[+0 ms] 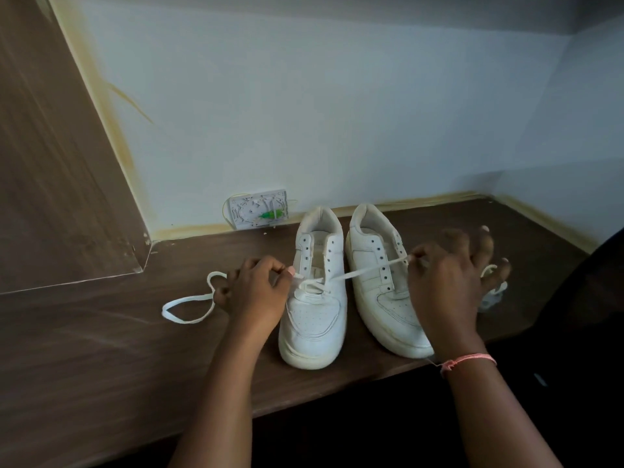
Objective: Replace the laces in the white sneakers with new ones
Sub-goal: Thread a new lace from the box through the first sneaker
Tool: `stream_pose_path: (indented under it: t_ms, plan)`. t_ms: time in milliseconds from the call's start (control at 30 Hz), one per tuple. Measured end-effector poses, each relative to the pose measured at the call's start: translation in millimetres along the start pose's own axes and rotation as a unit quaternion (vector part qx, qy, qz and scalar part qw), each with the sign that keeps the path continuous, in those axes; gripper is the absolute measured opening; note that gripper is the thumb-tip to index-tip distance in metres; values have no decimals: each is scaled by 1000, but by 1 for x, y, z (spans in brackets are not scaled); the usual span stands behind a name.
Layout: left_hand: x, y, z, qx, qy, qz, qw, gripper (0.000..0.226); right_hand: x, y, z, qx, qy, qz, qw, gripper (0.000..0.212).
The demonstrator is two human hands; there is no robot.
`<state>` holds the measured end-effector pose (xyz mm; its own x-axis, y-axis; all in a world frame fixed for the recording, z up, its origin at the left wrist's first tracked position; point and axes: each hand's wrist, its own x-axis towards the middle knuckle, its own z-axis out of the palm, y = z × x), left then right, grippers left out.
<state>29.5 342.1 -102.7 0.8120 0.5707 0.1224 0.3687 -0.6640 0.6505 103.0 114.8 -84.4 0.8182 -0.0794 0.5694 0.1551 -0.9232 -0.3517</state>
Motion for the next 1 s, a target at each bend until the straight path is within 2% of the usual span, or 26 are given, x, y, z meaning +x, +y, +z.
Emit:
stream_pose_path:
  t_ms: [100,167,233,333,533,667,800,1000]
  plan:
    - [0,-1,-1,-22,-23,3,999,23,-13,-22,8,14,-16,-77,997,12]
    - [-1,1,0,-23,-30,4,999,26,-25,-40,18,30,-45,-132,990,10]
    - [-1,0,2,-44,-39,5,998,27,-33,-50,26,39,-64,-151,986,7]
    - [1,-3,5,-94,-57,6,994,24,-30,-47,30,42,-68,-145,986,6]
    - [2,-3,4,-108,-54,5,993,24,-15,-21,21,7,-29,-102,994,15]
    - [1,-3,4,-119,-56,-1,991,25,-24,-33,25,34,-72,-155,985,19]
    - [-1,1,5,-125,-42,1,991,25,-34,-47,34,29,-98,-179,979,13]
    - [-5,6,5,-54,-23,18,998,26,-17,-28,17,25,-50,-97,994,11]
